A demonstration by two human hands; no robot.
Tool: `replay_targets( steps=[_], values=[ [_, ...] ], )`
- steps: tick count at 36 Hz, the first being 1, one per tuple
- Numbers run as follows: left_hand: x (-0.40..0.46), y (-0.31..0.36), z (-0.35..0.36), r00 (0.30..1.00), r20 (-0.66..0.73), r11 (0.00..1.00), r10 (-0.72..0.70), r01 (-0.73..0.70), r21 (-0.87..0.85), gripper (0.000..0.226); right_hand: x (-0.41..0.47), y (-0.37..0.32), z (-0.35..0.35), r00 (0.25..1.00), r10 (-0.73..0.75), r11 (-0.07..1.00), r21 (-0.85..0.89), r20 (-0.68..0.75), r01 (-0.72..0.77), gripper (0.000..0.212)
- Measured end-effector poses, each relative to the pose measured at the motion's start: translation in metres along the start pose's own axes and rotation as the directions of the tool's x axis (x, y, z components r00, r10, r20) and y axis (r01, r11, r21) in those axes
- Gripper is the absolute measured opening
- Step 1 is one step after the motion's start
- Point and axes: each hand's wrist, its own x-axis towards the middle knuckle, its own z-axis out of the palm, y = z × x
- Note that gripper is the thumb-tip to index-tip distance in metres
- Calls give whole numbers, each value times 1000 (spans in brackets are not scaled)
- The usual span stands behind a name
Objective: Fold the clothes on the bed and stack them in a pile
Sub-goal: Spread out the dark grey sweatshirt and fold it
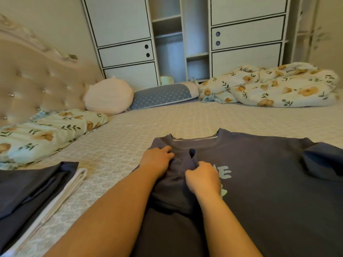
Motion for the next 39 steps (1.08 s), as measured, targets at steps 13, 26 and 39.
replay_targets(
  steps=[13, 26, 39],
  values=[
    [36, -11, -5, 949, 230, 599, -216, 315, -736, 72, 76, 38, -57, 986, 3, 974, 223, -165, 34, 32],
    [17, -2, 33, 823, 27, 386, -567, 295, -874, 46, 71, 40, -67, 994, 25, 947, 316, 106, -57, 88],
    [23, 2, 37, 935, 130, 775, -331, 348, -528, 56, 47, 14, -119, 983, -4, 897, -435, 185, 86, 59]
  ],
)
